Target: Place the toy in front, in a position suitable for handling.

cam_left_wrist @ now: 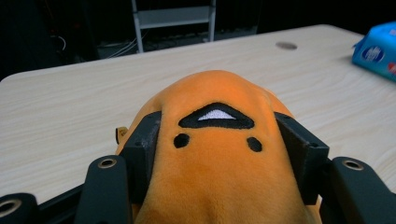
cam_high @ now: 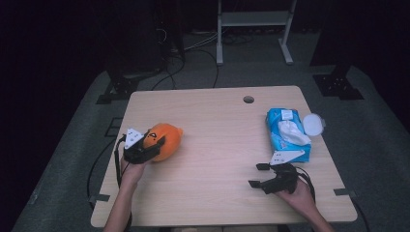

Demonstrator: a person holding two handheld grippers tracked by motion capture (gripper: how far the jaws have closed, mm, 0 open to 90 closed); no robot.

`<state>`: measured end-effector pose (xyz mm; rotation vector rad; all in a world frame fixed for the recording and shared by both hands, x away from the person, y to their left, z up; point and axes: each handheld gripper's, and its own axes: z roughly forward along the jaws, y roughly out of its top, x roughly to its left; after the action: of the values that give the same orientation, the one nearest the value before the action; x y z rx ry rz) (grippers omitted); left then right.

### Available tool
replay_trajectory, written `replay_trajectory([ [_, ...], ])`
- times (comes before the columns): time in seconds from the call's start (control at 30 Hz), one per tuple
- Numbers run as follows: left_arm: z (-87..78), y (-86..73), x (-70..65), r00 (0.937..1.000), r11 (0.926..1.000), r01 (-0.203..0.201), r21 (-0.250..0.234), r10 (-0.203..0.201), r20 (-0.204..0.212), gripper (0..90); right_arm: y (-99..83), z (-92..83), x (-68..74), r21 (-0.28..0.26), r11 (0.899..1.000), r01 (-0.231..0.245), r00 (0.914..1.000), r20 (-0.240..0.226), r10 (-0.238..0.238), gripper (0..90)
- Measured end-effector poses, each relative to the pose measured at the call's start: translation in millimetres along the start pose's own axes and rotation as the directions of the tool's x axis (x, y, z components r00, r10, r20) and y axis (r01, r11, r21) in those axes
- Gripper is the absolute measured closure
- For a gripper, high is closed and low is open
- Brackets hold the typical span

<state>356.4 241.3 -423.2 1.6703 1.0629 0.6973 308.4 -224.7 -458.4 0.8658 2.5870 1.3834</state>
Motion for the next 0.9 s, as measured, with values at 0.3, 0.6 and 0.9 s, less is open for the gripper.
replay_trajectory([
  [0.3, -10.9, 20.8, -25.1, 0.9921, 0.9952, -0.002, -0.098, 0.014, 0.124, 40.1, 0.5, -6.3, -3.3, -0.019, 1.0, -0.006, 0.9997, 0.025, 0.006, 23.0],
  [0.6, -0.7, 26.1, -82.9, 0.9424, 0.9901, -0.083, -0.113, 0.115, 0.314, 39.8, -0.4, -17.1, -8.6, -0.048, 0.999, -0.017, 0.9984, 0.053, 0.02, 23.0],
  [0.9, 21.0, 3.5, -137.8, 0.8553, 0.981, -0.154, -0.118, 0.192, 0.481, 39.1, -3.0, -38.6, -15.7, -0.095, 0.995, -0.033, 0.9923, 0.116, 0.043, 23.6],
])
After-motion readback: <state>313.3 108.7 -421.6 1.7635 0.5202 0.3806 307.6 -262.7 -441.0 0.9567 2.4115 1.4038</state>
